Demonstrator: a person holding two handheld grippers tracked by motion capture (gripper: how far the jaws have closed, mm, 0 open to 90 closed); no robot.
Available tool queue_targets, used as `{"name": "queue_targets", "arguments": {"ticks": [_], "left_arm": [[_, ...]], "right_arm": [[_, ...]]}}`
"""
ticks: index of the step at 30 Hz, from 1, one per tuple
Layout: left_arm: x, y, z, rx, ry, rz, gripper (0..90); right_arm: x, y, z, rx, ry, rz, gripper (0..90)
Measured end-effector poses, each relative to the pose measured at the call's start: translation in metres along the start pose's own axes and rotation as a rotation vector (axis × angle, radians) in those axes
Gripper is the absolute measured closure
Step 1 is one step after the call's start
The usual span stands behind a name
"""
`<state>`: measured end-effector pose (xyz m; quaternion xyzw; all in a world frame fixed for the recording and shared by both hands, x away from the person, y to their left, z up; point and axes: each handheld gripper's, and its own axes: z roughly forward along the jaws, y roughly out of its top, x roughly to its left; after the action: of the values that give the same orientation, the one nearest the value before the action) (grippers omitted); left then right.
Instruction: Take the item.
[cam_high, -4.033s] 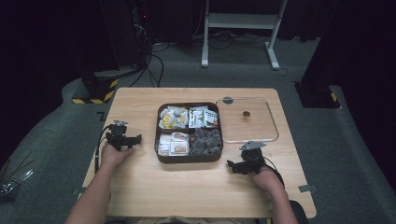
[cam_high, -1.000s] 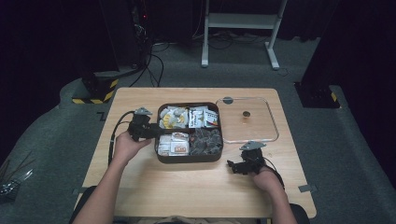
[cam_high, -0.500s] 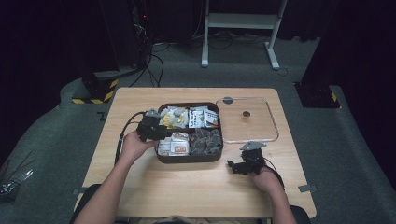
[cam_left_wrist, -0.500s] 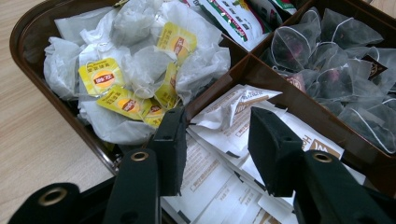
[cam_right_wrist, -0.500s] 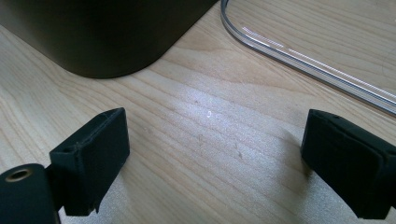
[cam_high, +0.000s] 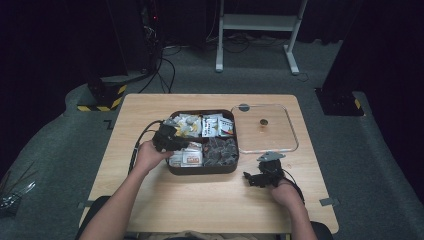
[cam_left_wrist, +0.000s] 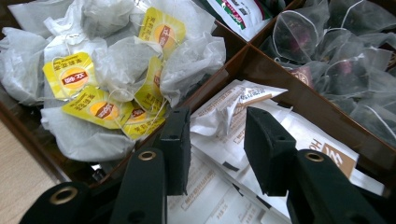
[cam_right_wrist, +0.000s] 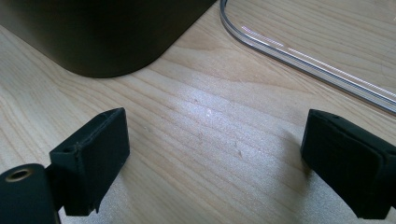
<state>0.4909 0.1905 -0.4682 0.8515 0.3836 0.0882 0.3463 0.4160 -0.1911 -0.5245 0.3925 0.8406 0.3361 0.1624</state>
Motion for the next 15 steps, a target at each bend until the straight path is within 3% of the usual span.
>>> {"name": "queue_targets", "arguments": {"ticks": [15], "left_arm": [[-0.0047,0.0059,0.0095,0.028,0.003,0.051,66.8]], "right_arm": [[0.0008,-0.0015,-0.0014,-0.001,-0.003,0.006,7.8]]}}
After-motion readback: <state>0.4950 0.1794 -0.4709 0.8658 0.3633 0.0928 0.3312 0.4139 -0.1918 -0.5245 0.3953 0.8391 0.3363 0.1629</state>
